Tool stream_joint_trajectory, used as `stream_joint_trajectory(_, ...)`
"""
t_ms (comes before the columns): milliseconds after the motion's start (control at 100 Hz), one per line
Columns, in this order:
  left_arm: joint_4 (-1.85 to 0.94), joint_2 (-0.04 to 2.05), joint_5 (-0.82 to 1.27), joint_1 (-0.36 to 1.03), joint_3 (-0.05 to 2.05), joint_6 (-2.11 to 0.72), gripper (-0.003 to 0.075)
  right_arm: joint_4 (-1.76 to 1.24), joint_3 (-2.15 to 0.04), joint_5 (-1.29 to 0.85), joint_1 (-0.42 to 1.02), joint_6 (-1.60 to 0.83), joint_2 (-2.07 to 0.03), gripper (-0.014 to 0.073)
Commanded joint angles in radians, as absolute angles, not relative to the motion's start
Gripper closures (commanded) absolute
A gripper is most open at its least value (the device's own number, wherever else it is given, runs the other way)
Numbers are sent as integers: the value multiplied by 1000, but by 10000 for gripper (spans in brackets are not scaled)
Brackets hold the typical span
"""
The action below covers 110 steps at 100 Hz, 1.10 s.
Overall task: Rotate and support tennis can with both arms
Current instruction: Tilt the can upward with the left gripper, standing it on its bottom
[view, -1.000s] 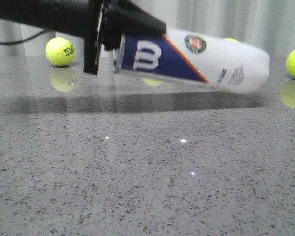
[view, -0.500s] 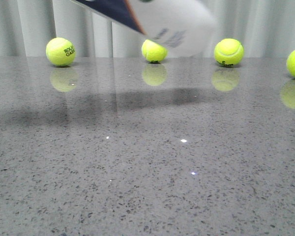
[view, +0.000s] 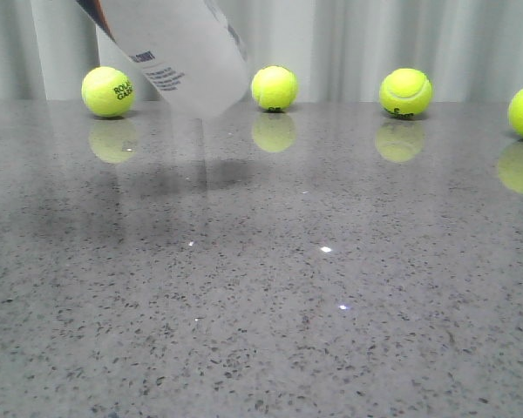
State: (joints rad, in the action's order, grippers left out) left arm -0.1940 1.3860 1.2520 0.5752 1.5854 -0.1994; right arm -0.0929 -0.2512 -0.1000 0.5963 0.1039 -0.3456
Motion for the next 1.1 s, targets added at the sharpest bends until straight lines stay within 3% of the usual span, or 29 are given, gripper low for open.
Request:
stream_joint_trajectory(0,-180,1392,1279,625,1628,-181,738,-83,-277,-21,596,94,-350,652)
stream_joint_trajectory(390,-178,1443,1279,671,1633,-260,725,-83,-277,-21,596,94,-350,652)
stream_joint_trajectory(790,-178,1443,1239,667,1637,-267,367,-83,-277,-21,596,94,-350,652)
stream_joint_trajectory(1090,-226,1445,1001,667,1637,-258,353,-83,-277,-21,596,94,-350,652)
